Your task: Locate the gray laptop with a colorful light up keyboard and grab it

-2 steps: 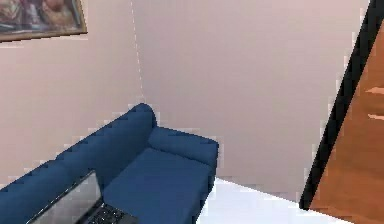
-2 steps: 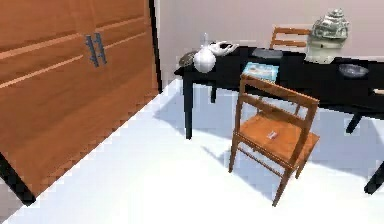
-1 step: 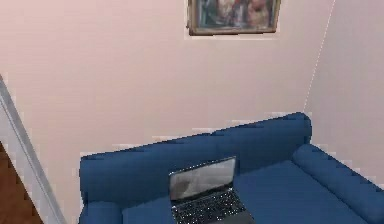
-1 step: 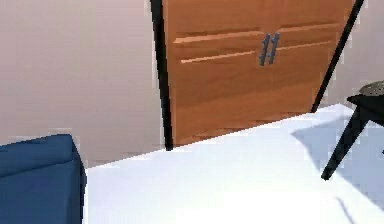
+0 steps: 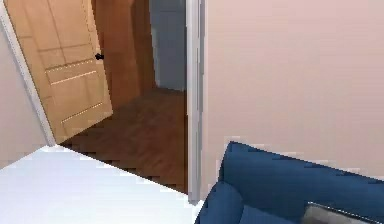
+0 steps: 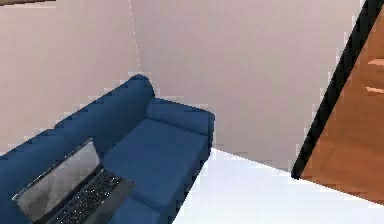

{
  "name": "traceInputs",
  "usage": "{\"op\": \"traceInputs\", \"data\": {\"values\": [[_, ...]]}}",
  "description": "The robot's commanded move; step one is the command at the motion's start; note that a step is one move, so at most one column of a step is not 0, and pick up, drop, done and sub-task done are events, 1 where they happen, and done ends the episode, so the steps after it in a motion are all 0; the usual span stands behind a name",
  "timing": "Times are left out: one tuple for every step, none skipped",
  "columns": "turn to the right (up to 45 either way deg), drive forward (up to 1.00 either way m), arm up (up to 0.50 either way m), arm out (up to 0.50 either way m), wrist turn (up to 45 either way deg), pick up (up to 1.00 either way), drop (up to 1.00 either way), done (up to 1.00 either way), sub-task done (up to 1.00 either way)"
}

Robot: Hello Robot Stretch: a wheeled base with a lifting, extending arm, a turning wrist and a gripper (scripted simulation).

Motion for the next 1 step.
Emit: {"op": "traceInputs", "data": {"values": [[-33.0, 0.00, 0.00, 0.00, 0.0, 0.00, 0.00, 0.00, 0.00]]}}
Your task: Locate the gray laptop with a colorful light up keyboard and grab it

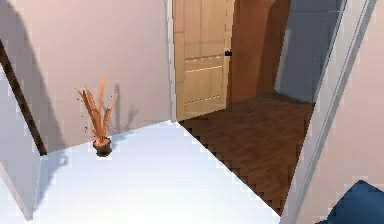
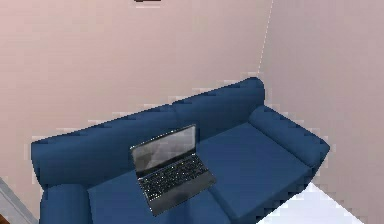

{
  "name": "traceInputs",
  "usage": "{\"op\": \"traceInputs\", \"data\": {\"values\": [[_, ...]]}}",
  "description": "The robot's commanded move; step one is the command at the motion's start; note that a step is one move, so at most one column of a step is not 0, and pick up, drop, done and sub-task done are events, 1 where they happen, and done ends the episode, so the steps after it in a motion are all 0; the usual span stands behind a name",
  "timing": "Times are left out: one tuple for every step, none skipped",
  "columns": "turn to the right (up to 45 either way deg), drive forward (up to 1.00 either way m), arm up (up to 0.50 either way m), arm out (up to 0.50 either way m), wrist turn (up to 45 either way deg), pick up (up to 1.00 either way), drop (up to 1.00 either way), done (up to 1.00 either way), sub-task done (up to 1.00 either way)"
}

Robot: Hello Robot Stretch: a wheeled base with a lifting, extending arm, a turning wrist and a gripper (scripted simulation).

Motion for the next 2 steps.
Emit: {"op": "traceInputs", "data": {"values": [[0.0, 0.00, 0.48, 0.00, 0.0, 0.00, 0.00, 0.00, 0.00], [0.0, 0.00, 0.00, 0.36, 0.0, 0.00, 0.00, 0.00, 0.00]]}}
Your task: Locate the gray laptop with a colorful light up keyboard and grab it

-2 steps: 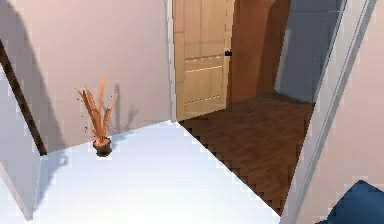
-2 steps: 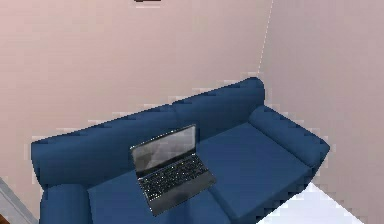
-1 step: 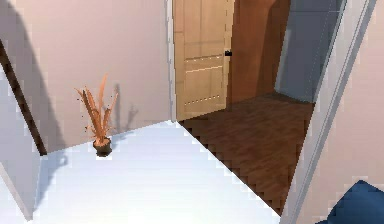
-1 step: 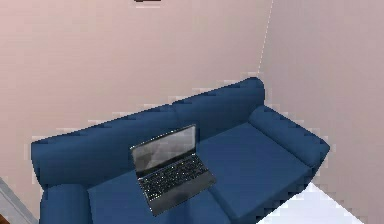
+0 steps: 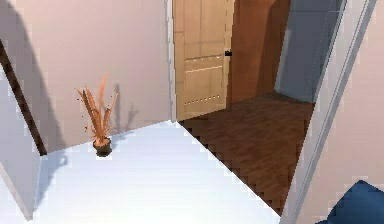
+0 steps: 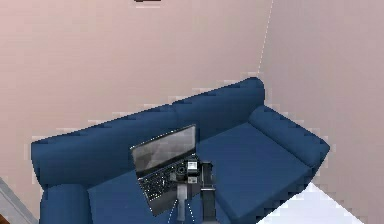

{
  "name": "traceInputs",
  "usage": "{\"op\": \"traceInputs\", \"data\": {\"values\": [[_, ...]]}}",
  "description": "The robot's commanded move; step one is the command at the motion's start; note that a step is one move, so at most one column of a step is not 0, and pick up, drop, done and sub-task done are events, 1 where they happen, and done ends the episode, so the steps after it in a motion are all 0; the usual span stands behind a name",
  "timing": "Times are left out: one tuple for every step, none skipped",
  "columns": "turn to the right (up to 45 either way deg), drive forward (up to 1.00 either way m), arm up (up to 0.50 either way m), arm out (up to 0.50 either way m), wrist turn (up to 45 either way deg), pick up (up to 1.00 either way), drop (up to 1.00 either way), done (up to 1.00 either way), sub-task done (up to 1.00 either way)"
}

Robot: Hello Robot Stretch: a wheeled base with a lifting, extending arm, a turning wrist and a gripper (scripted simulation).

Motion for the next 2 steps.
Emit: {"op": "traceInputs", "data": {"values": [[0.0, 0.00, 0.00, 0.00, 45.0, 0.00, 0.00, 0.00, 0.00], [0.0, 0.00, 0.00, 0.00, 45.0, 0.00, 0.00, 0.00, 0.00]]}}
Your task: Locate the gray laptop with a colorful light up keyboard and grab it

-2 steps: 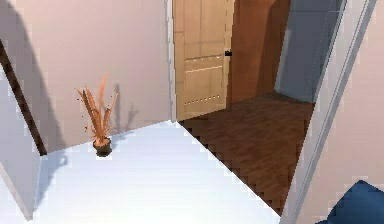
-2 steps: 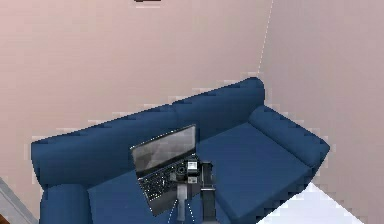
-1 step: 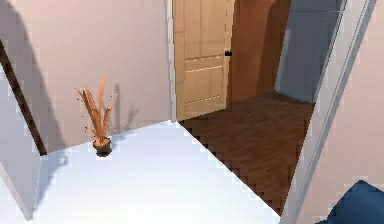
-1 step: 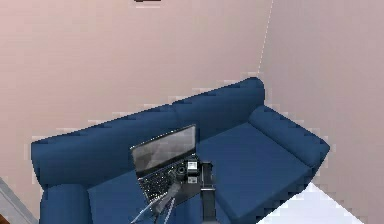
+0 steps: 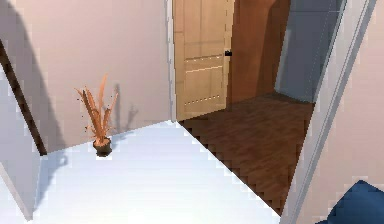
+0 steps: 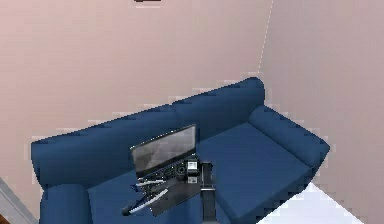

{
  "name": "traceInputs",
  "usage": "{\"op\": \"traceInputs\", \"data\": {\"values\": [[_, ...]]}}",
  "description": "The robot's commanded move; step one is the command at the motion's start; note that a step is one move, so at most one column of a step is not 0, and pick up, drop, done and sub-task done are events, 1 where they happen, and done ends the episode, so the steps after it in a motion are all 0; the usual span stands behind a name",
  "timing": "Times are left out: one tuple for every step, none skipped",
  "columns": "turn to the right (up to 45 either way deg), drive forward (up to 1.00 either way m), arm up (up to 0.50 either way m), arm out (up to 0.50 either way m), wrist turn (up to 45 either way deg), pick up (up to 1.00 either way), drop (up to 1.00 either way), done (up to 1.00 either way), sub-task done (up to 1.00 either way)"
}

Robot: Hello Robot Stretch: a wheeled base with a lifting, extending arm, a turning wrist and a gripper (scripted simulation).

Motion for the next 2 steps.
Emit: {"op": "traceInputs", "data": {"values": [[0.0, 0.00, 0.00, 0.00, 36.0, 0.00, 0.00, 0.00, 0.00], [0.0, 0.00, -0.30, 0.00, 0.0, 0.00, 0.00, 0.00, 0.00]]}}
